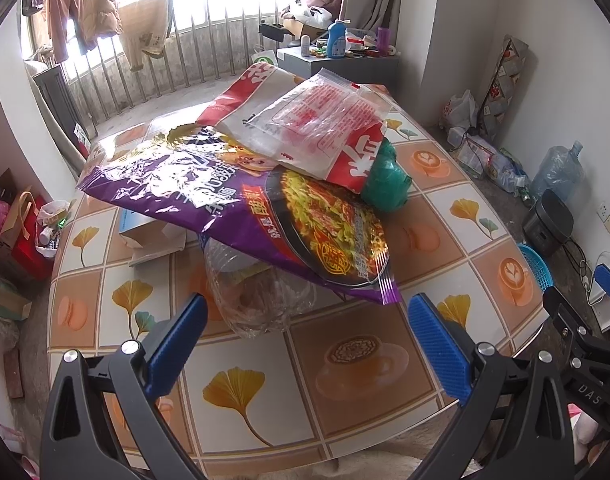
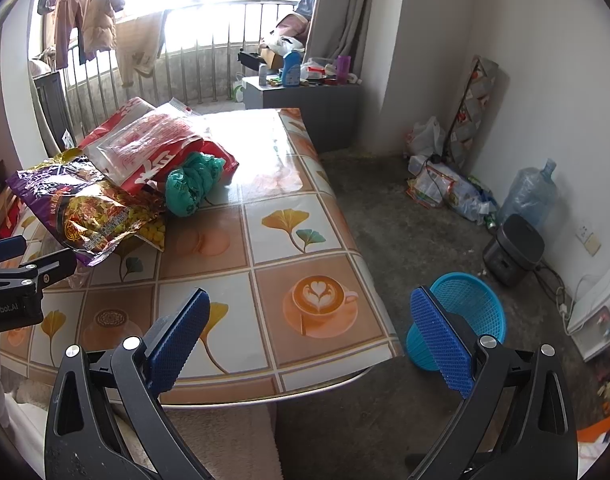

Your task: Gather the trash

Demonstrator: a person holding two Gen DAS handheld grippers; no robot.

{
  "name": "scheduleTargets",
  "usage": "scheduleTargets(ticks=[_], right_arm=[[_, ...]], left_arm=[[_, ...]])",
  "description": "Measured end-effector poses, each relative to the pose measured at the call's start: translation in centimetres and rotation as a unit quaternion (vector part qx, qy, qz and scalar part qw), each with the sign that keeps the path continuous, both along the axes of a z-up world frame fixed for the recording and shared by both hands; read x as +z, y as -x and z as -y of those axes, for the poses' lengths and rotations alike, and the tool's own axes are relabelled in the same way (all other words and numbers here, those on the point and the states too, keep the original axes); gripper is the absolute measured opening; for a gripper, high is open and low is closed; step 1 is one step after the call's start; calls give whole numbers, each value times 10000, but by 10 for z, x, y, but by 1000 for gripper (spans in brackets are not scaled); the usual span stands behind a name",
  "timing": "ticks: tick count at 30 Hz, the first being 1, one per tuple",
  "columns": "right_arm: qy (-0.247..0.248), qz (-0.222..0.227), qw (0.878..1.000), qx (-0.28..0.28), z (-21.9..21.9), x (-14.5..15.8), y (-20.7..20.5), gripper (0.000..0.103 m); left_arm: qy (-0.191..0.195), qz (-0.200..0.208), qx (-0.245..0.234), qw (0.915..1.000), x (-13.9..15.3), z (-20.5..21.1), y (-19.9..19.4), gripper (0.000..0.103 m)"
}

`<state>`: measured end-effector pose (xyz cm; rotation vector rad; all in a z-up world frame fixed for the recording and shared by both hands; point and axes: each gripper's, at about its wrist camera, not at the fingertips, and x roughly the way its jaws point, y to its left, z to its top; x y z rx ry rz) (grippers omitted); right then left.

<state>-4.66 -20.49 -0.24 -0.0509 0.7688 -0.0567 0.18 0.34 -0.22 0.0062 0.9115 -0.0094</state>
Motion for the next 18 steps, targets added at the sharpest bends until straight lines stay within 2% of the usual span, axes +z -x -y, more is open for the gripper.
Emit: scheduleTargets(ticks=[18], right_arm=[[3, 4, 10000, 1, 1, -1, 0, 96]], left_arm=[[-5, -17, -1, 10000, 0, 0, -1, 98]])
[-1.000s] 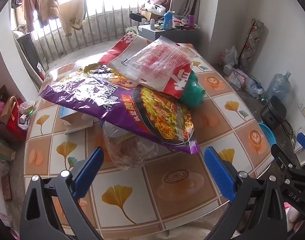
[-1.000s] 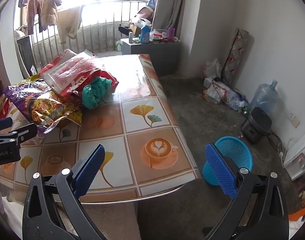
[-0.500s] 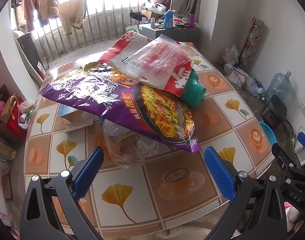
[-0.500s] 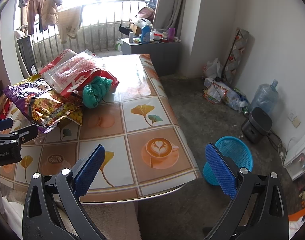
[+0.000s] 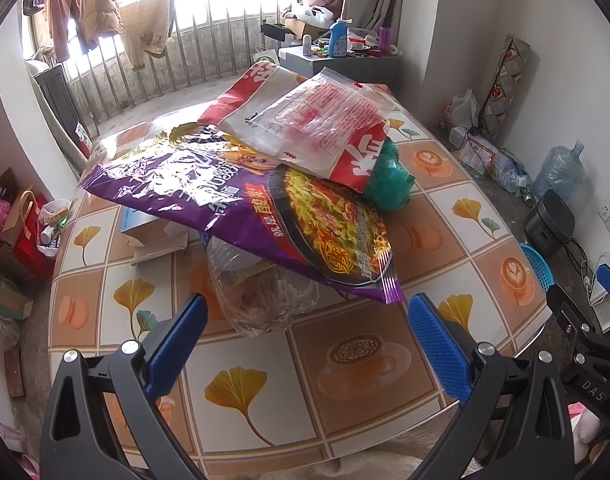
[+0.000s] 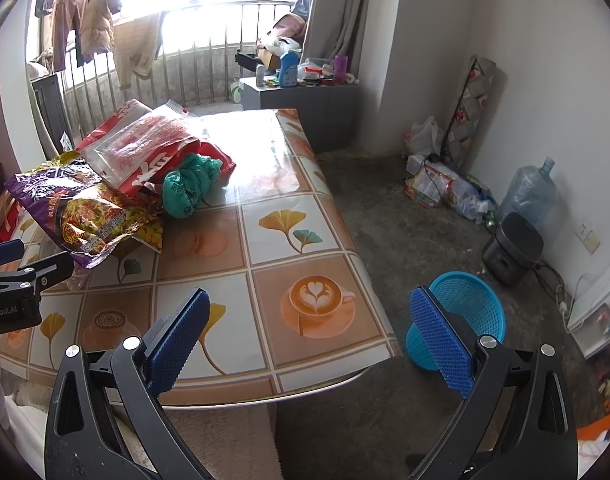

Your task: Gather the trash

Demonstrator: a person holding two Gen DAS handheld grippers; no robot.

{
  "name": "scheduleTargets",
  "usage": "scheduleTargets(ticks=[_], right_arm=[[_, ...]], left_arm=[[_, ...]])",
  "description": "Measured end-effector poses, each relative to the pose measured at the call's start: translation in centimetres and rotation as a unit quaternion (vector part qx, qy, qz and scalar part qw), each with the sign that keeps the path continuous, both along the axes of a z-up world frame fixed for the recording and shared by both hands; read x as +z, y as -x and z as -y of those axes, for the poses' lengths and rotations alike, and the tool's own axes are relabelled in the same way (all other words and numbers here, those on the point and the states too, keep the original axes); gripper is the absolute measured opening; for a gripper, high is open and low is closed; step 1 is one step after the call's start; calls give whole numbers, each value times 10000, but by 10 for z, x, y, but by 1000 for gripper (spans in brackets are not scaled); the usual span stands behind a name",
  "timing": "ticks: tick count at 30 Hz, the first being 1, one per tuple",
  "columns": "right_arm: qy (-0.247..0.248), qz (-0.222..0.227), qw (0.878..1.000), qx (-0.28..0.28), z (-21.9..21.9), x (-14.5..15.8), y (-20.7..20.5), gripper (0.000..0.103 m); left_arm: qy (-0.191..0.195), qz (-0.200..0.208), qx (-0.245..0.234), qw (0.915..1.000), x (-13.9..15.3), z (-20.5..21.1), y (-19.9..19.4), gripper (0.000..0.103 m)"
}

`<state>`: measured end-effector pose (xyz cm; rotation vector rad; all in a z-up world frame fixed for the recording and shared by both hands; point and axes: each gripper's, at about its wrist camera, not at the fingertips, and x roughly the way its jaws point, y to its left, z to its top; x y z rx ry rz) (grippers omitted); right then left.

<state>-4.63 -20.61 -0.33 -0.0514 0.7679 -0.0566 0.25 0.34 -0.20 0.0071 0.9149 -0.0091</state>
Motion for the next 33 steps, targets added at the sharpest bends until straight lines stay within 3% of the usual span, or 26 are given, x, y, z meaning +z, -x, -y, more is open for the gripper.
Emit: scheduleTargets(ticks=[33], right_arm=[[-15, 3, 10000, -4, 3, -4, -2, 96]], left_arm=[[-5, -13, 11, 10000, -4, -2, 1, 98]])
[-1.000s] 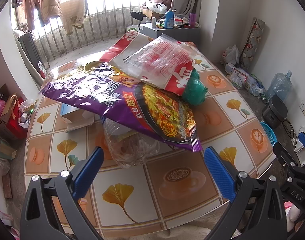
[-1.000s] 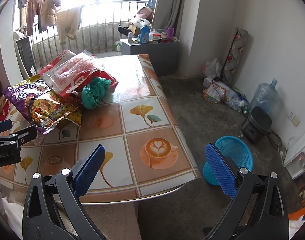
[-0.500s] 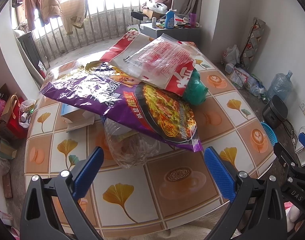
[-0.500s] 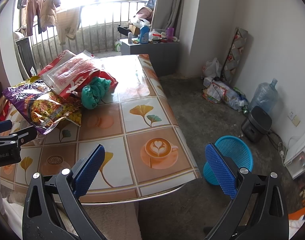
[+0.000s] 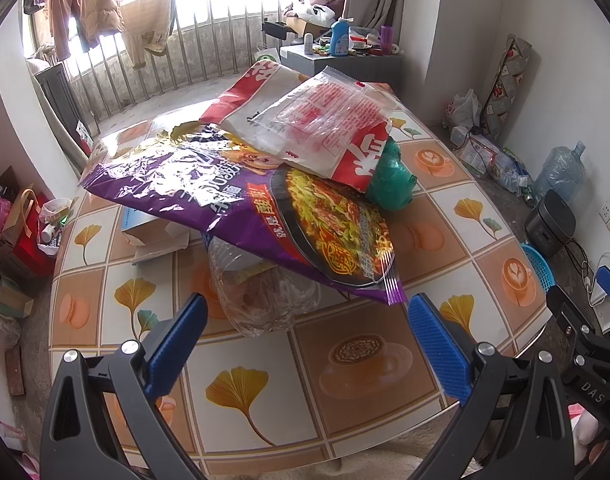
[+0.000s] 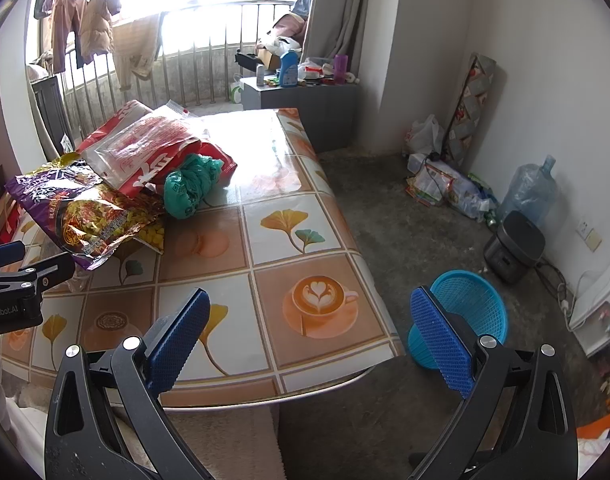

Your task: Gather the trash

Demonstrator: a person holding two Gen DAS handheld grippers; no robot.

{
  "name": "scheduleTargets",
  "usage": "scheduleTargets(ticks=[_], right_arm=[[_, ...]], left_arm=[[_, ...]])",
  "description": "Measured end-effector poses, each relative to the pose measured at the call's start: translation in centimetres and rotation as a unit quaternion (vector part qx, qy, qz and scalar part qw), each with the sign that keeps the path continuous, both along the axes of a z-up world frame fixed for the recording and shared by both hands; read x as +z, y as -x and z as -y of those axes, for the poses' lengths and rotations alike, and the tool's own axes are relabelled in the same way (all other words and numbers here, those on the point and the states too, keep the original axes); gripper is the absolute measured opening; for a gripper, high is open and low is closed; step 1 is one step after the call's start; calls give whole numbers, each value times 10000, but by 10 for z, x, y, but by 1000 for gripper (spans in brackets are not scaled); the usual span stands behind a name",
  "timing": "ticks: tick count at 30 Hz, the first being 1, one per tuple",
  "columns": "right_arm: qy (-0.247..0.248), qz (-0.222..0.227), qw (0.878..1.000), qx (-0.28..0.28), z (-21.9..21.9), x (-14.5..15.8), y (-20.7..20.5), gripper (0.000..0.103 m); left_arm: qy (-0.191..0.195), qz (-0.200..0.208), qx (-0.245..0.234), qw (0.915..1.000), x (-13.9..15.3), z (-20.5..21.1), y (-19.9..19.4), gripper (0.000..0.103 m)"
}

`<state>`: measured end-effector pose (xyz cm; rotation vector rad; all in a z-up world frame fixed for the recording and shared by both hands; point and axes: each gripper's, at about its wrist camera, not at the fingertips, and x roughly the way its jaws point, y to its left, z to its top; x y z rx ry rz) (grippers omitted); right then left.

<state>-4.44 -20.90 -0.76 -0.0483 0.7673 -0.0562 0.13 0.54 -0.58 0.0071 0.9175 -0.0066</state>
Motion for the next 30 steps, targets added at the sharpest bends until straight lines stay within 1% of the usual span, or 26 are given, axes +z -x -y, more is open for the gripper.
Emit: scheduleTargets(ticks=[6, 9, 12, 15, 18, 21, 24, 28, 30], right_arm=[[-32, 66, 10000, -18, -3, 0, 0, 96], [-136, 216, 9997, -16, -2, 4, 0, 96], [-190, 421, 9989, -14, -1, 11, 2, 96], [-234, 574, 9981, 17, -5, 15, 0, 96], [-351, 680, 9971, 40, -8, 21, -6, 96], [-579, 724, 9956, 113, -15, 26, -16, 96], [-737, 704, 9945, 231, -26, 30, -29, 96], [-852, 744, 9927, 414, -42, 38, -48, 96], [-921, 767, 9917, 475, -49, 41, -59, 96]], left_arm=[[21, 70, -38, 10000, 0, -2, 3, 98], [97, 195, -213, 9995, 3, -1, 10, 98], [261, 447, -515, 9973, 10, -2, 18, 98], [569, 794, -839, 9917, 25, -4, 23, 98], [915, 1234, -1170, 9812, 41, -15, 30, 98], [1043, 1640, -1363, 9714, 56, -30, 30, 98], [1141, 1821, -1349, 9673, 71, -47, 19, 98], [1339, 1901, -1217, 9650, 87, -70, -7, 98], [1355, 1946, -1164, 9645, 94, -78, -18, 96]])
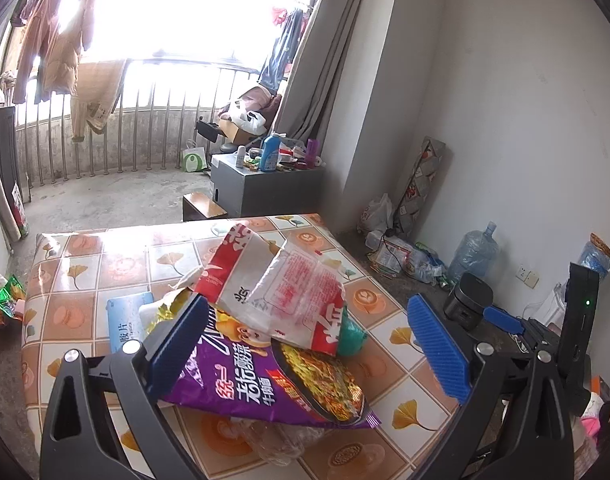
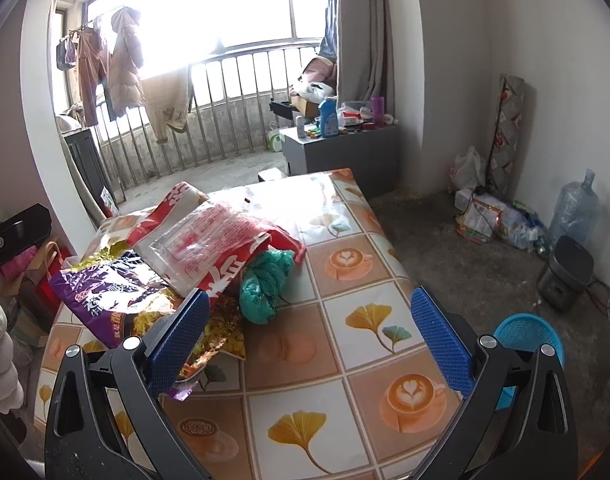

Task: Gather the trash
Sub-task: 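Grasp the red-and-white plastic bag with the left tool while the right tool grasps it too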

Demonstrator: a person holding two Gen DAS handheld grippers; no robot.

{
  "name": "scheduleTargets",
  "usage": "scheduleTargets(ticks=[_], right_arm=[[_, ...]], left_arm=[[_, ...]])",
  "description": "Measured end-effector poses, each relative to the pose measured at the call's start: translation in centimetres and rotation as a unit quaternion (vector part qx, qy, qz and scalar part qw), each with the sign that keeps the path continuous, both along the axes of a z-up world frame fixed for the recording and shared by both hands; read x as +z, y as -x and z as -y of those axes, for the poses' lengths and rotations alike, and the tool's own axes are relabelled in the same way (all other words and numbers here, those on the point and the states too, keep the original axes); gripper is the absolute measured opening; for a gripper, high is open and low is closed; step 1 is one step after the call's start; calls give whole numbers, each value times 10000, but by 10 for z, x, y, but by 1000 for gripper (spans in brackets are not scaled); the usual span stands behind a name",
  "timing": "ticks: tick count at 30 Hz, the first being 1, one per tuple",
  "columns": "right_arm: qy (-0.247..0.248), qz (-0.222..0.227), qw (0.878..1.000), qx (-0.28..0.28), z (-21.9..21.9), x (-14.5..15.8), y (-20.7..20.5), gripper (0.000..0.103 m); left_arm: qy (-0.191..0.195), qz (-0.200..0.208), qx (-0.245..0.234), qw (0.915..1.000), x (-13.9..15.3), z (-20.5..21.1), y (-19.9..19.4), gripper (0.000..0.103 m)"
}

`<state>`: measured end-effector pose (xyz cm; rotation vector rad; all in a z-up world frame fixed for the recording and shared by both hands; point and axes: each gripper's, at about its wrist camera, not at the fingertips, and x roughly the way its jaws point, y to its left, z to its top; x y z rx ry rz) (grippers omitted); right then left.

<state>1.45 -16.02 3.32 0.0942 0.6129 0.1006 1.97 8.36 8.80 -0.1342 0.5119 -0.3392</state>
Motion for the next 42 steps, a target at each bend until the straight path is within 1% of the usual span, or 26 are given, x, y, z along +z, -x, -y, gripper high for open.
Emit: scheduleTargets(ticks=[2, 5, 7, 8, 11, 13, 14, 16, 17, 18, 19, 20, 22, 25, 27, 32, 34, 35, 37, 38, 40, 41, 42], right_arm=[[-96, -3, 9999, 46, -4, 2, -11, 96], [-320, -53, 9994, 122, -7, 4, -26, 96], [-499, -117, 9985, 177, -7, 3, -37, 96], [-604, -155, 9978, 206, -7, 3, -43, 96], [-933, -257, 9949, 291, -6, 2, -58, 94], [-1140, -337, 9923, 349, -5, -1, -69, 90], [-1243, -373, 9908, 378, -4, -2, -73, 90], [-1440, -446, 9875, 453, -3, -4, -83, 86], [-1545, -474, 9856, 499, -1, -5, -88, 85], [-1650, -502, 9835, 548, 0, -6, -93, 83], [-1751, -542, 9813, 590, 1, -6, -98, 81], [-1856, -591, 9788, 633, 3, -9, -103, 79], [-2115, -693, 9722, 727, 5, -13, -115, 74], [-2548, -885, 9592, 848, 9, -25, -133, 67], [-2878, -1039, 9478, 894, 13, -35, -143, 63], [-3581, -1357, 9182, 1010, 20, -56, -161, 58], [-3832, -1430, 9048, 1185, 19, -59, -162, 51], [-3933, -1449, 8989, 1277, 19, -60, -161, 49], [-4113, -1392, 8882, 1500, 17, -57, -156, 42], [-4177, -1336, 8845, 1591, 17, -54, -153, 41], [-4249, -1218, 8798, 1745, 17, -49, -147, 35], [-4249, -1191, 8796, 1777, 17, -48, -146, 33], [-4225, -1177, 8806, 1795, 18, -46, -144, 28]], left_arm=[[5, -22, 5, 10000, 4, -7, -11, 94], [154, -181, -111, 9997, 7, -16, -28, 89], [211, -270, -178, 9993, 8, -20, -39, 83], [229, -317, -209, 9990, 8, -21, -45, 81], [233, -541, -246, 9980, 5, -23, -63, 72], [160, -760, -268, 9966, -1, -19, -75, 62], [142, -874, -289, 9957, -4, -19, -82, 60], [115, -1119, -356, 9930, -11, -15, -94, 49], [103, -1241, -396, 9914, -15, -13, -101, 46], [86, -1342, -425, 9900, -19, -11, -106, 41], [63, -1442, -446, 9885, -23, -10, -112, 37], [46, -1544, -460, 9869, -27, -8, -116, 36], [26, -1728, -477, 9838, -35, -6, -126, 30], [-44, -1929, -475, 9800, -45, -3, -134, 26], [-122, -2043, -441, 9778, -51, 0, -139, 24], [-222, -2309, -355, 9721, -67, 2, -148, 22], [-255, -2398, -331, 9699, -73, 2, -151, 19], [-262, -2437, -321, 9690, -75, 2, -152, 19], [-265, -2497, -303, 9675, -79, 2, -154, 18], [-264, -2516, -294, 9670, -80, 1, -155, 18], [-268, -2545, -277, 9663, -83, 1, -157, 18], [-269, -2558, -272, 9660, -83, 1, -157, 18], [-271, -2564, -264, 9658, -84, 0, -157, 18]])
